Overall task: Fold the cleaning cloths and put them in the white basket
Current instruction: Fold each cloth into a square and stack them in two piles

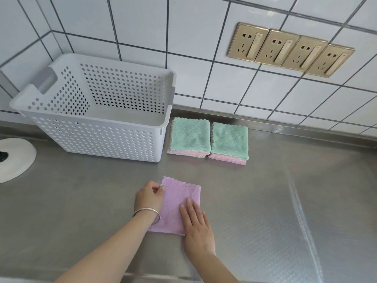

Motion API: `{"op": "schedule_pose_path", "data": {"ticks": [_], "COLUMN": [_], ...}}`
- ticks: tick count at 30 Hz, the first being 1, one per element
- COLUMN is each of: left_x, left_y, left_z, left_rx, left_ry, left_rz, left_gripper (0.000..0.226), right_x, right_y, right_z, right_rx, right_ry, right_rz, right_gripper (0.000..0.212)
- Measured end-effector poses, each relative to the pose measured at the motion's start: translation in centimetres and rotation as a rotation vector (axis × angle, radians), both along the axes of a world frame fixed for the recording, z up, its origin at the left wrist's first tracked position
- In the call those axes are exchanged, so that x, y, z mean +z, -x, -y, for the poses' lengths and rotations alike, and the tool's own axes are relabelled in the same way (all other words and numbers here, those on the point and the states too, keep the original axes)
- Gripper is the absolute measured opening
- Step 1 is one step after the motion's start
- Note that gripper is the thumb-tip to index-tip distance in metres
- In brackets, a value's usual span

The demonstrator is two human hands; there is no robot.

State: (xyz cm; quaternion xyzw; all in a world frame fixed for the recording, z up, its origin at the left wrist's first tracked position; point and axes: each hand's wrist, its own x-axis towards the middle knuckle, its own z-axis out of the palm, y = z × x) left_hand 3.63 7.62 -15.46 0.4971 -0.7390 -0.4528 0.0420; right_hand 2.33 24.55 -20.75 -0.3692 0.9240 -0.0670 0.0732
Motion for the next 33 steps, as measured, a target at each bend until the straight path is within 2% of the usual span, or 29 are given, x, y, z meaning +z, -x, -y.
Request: {"op": "schedule_pose_path", "data": {"ticks": [2,4,8,13,16,21,22,24,26,28,30,33], "left_x": [0.3,0.0,-1.0,-1.4,-1.7,-2.4,-2.6,-2.9,-3.1,-3.7,-4.1,-5.4], "left_y": [0.2,0.2,-0.4,-0.1,-0.2,-0.7,-0.8,-0.9,-1.0,-1.4,-1.8,-2.2], "left_z": [-0.2,0.0,0.9,0.6,0.6,0.9,0.8,0.5,0.0,-0.7,-1.7,-3.2], "left_rx": [-0.034,-0.043,0.055,0.072,0.051,0.054,0.040,0.029,0.038,-0.060,-0.309,-0.671], "left_ry": [-0.014,-0.034,-0.058,-0.116,-0.084,0.045,0.078,0.131,0.233,0.466,0.709,0.802], "left_rz": [-0.033,-0.044,0.007,0.008,0.008,0.105,0.137,0.141,0.103,0.077,0.058,0.105], "left_gripper": [0.007,0.015,0.004,0.010,0.004,0.009,0.011,0.014,0.020,0.030,0.037,0.054], "right_x": [-0.5,-1.1,-1.6,-1.4,-1.5,-0.3,0.2,1.2,1.8,2.1,2.1,0.7], "right_y": [0.0,-0.1,-0.2,-0.1,-0.2,0.2,0.3,0.9,2.1,3.4,4.5,4.6], "right_z": [-0.1,-0.1,0.0,0.0,0.1,-0.1,-0.2,-0.5,-0.5,0.0,0.7,1.8], "right_rx": [-0.017,-0.031,-0.019,0.001,0.006,0.046,0.076,0.135,0.137,0.108,0.076,0.101], "right_ry": [0.005,0.002,-0.004,0.018,0.028,0.052,0.068,0.143,0.215,0.192,0.086,0.046], "right_rz": [-0.002,-0.009,-0.045,-0.031,-0.017,0.020,0.043,0.059,0.044,0.017,0.059,0.043], "right_gripper": [0.090,0.089,0.086,0.087,0.088,0.092,0.090,0.067,0.055,0.050,0.049,0.052]}}
